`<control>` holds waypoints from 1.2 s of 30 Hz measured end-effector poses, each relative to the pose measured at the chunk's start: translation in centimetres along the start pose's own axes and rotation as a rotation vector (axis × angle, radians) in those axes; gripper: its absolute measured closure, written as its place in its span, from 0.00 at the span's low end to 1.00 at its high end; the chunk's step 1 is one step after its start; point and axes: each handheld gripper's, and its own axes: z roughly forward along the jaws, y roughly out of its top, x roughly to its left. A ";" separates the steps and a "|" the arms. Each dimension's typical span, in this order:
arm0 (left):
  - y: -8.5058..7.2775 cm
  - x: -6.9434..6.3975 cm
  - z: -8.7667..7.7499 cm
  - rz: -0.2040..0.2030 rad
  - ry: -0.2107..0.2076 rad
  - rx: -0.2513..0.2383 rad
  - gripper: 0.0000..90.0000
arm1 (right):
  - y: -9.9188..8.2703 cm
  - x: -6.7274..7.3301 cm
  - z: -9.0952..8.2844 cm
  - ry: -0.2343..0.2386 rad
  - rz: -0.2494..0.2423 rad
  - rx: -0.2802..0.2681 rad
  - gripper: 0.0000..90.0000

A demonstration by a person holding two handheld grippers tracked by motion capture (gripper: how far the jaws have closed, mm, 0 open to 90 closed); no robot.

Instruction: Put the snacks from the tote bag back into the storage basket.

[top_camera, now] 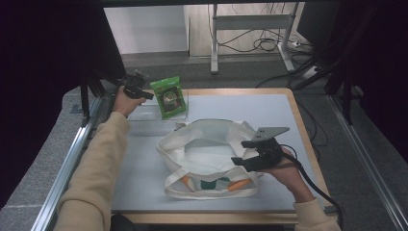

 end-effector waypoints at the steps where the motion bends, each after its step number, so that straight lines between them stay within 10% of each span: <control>1: 0.1 0.0 0.4 -0.007 0.002 0.004 1.00 | 0.0 0.0 0.0 -0.001 -0.001 0.001 0.31; 36: 2.4 -0.7 3.2 -0.088 0.028 0.031 0.99 | -0.4 -0.3 -0.4 -0.008 0.014 0.000 0.31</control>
